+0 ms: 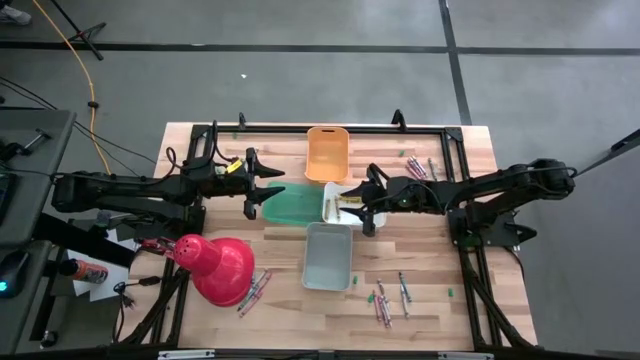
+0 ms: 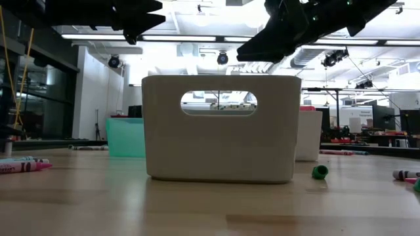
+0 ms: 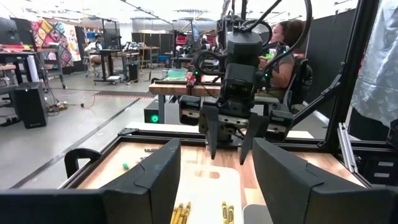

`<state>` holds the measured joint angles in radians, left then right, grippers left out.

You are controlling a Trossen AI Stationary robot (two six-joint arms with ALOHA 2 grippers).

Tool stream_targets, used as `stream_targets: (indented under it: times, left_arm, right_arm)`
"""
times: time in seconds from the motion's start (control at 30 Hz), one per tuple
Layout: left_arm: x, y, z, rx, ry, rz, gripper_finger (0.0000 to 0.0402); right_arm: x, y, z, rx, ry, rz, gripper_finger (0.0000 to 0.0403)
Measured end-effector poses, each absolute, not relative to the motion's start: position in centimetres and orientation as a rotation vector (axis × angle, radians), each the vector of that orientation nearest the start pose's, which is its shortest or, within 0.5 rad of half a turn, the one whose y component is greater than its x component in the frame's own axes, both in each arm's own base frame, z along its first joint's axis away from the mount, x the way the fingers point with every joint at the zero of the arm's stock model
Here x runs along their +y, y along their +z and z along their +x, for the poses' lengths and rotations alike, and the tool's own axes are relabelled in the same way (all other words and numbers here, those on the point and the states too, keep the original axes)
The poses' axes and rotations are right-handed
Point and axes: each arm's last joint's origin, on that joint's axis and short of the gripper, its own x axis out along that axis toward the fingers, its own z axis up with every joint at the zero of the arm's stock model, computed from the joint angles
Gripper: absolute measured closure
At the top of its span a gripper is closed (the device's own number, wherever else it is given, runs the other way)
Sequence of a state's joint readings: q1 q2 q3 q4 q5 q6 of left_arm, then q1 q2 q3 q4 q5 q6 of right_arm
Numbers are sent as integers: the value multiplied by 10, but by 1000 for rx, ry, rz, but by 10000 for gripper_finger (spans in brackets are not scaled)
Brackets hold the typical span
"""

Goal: Sort crayons
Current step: Put the white crayon into the gray bin

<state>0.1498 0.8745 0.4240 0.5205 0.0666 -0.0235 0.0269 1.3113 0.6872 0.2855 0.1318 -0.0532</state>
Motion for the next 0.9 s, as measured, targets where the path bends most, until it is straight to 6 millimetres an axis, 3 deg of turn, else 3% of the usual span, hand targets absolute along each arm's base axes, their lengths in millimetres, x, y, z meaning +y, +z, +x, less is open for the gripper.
stream_targets:
  times: [0.57,0.9]
  left_arm:
    - [27,260,192,-71,89,-15,215]
    - [31,256,192,-28,218,-36,215]
  right_arm:
    - [4,231,277,349,-95,-80,226]
    - [4,231,277,355,-100,-54,226]
